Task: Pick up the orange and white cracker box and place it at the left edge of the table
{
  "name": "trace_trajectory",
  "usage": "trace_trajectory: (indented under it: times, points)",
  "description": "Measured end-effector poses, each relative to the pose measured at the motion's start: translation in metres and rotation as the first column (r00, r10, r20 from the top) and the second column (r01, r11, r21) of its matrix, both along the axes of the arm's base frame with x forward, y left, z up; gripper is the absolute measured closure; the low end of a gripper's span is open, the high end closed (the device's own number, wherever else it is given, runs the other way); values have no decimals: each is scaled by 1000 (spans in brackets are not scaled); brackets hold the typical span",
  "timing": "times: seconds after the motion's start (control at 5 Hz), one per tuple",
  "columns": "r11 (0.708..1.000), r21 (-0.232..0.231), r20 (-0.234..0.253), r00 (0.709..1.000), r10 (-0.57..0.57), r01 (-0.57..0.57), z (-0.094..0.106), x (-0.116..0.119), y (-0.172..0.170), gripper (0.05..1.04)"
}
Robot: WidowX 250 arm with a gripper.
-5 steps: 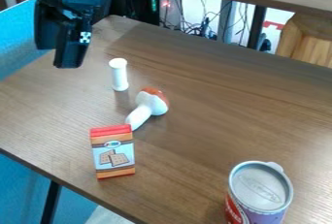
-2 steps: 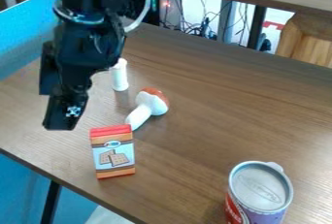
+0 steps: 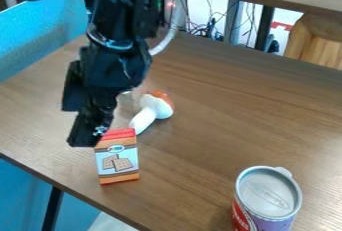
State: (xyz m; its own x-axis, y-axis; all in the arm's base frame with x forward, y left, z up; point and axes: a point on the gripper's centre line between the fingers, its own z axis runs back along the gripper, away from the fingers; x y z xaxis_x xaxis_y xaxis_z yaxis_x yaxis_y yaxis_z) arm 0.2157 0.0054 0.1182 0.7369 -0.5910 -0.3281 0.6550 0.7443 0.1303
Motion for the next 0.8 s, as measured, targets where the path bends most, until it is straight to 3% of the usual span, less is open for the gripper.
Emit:
trace_trajectory:
  times: [0.2, 0.4, 0.8]
  points:
    - [999, 9, -7, 999, -45, 46, -8, 5, -8, 79]
    - [999, 29, 10, 999, -36, 36, -14, 14, -9, 79]
    - [998, 63, -7, 1000, -24, 24, -27, 29, -8, 79]
